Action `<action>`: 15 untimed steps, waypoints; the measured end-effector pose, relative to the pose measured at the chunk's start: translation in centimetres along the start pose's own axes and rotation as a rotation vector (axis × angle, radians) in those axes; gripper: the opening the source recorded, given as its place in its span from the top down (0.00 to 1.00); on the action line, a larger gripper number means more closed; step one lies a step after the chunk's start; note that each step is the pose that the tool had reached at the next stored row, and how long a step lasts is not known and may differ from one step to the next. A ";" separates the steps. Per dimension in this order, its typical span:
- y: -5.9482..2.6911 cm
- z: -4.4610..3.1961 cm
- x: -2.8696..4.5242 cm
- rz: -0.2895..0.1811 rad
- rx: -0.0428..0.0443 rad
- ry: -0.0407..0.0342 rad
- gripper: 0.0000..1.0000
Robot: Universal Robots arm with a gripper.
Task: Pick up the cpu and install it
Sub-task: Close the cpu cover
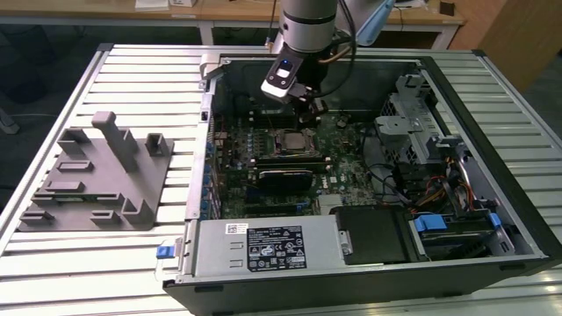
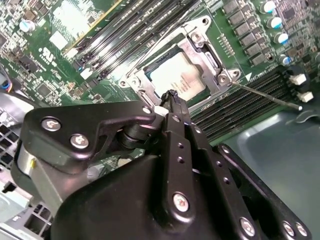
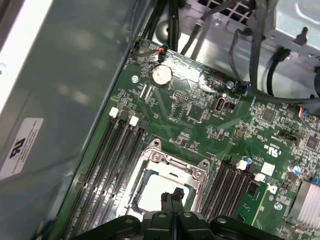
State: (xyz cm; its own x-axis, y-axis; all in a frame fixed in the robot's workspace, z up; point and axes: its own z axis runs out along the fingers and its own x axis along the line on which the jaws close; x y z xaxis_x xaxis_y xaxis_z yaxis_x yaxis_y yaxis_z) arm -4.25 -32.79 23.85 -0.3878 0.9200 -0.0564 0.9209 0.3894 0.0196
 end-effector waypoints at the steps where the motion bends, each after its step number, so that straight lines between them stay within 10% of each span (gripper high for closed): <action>1: 0.00 0.01 0.00 -0.010 -0.0001 -0.0011 0.89; 15: 0.00 0.09 0.01 -0.194 -0.0044 -0.0124 0.89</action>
State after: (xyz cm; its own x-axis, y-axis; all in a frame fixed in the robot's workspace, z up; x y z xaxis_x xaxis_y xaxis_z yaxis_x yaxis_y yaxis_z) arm -4.25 -32.79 23.76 -0.5576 0.8270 -0.0719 0.8286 0.5597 0.0115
